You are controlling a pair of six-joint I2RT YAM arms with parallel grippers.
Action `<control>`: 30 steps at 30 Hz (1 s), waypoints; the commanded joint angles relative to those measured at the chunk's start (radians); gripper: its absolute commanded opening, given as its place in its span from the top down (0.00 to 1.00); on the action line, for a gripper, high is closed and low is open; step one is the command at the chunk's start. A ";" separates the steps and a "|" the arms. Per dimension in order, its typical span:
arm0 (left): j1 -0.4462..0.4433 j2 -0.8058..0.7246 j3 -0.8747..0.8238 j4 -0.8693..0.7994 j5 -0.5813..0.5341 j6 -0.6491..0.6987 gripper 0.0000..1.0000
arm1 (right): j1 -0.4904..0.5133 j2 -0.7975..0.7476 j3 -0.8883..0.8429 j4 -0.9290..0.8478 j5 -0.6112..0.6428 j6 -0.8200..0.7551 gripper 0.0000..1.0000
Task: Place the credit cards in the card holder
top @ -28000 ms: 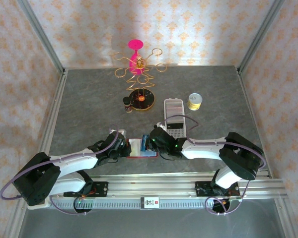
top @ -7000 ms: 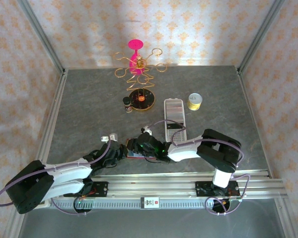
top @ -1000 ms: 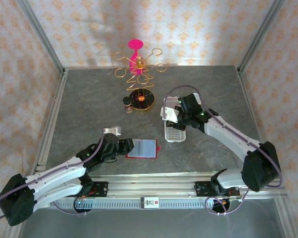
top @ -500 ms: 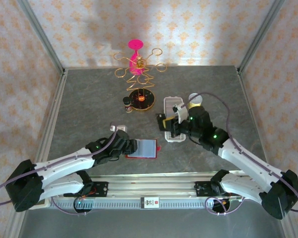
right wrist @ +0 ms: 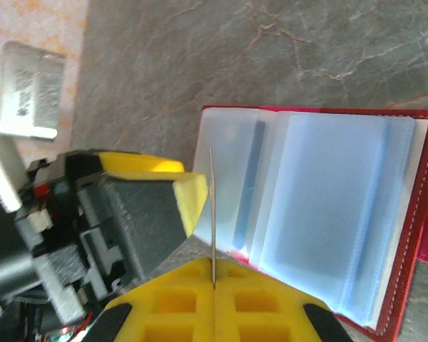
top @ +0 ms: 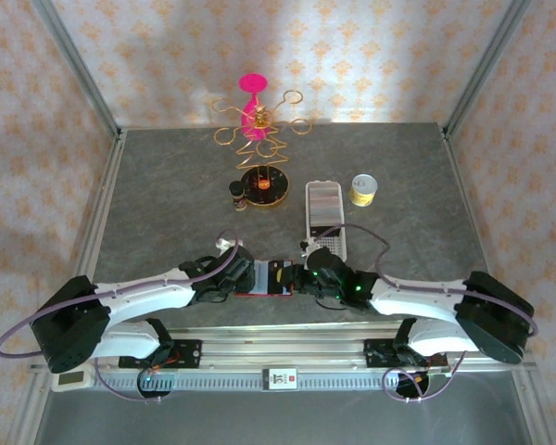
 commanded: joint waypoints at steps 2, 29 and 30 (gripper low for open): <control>-0.007 0.025 0.006 -0.006 -0.041 0.012 0.57 | 0.012 0.067 0.046 0.095 0.129 0.093 1.00; -0.007 0.003 -0.084 0.042 -0.013 -0.024 0.75 | 0.025 0.325 0.098 0.212 0.117 0.113 1.00; -0.008 0.000 -0.088 0.046 -0.014 -0.025 0.75 | 0.028 0.328 0.097 0.205 0.118 0.116 1.00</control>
